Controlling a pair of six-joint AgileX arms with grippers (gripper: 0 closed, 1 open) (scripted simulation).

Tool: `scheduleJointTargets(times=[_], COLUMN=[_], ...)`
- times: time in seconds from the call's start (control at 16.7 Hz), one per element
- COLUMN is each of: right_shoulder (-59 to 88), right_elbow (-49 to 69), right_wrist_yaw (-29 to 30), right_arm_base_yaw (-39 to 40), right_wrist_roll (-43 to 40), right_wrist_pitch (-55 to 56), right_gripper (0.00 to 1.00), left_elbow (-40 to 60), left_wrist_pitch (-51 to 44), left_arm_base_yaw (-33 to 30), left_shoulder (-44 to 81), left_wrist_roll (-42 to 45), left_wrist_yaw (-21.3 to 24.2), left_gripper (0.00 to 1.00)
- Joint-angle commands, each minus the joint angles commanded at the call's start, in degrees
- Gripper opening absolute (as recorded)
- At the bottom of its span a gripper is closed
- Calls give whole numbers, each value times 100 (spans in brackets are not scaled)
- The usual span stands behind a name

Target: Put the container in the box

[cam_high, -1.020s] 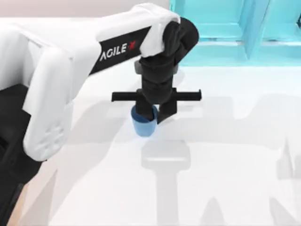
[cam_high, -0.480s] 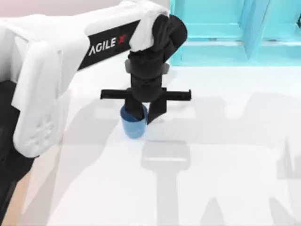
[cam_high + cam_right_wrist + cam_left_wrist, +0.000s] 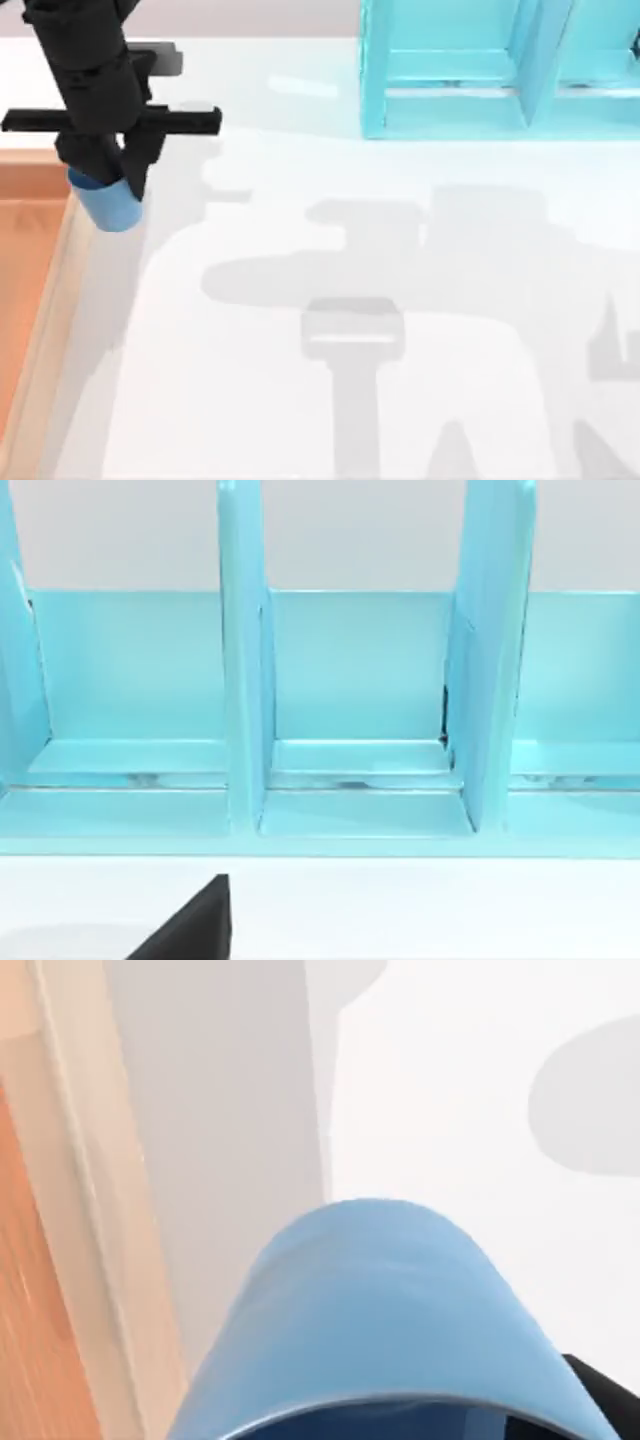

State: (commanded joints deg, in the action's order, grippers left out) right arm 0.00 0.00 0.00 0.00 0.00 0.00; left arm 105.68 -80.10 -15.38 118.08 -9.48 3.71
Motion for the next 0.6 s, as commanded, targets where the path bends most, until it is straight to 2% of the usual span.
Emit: scheduleJointTargets(times=[0.3, 0.6], right_shoulder=[0, 0], right_elbow=[0, 0], right_wrist_yaw=[0, 0], right_arm_base_yaw=[0, 0], right_wrist_roll=[0, 0], right_wrist_pitch=[0, 0], right_gripper=[100, 100], left_elbow=[-546, -1231], left_wrist_pitch=[-47, -31], left_arm_base_yaw=[1512, 2365], left_shoulder=[-1255, -1708], left_wrist_roll=[1307, 1979], left_wrist_yaw=[-58, -303], left_gripper=[0, 0])
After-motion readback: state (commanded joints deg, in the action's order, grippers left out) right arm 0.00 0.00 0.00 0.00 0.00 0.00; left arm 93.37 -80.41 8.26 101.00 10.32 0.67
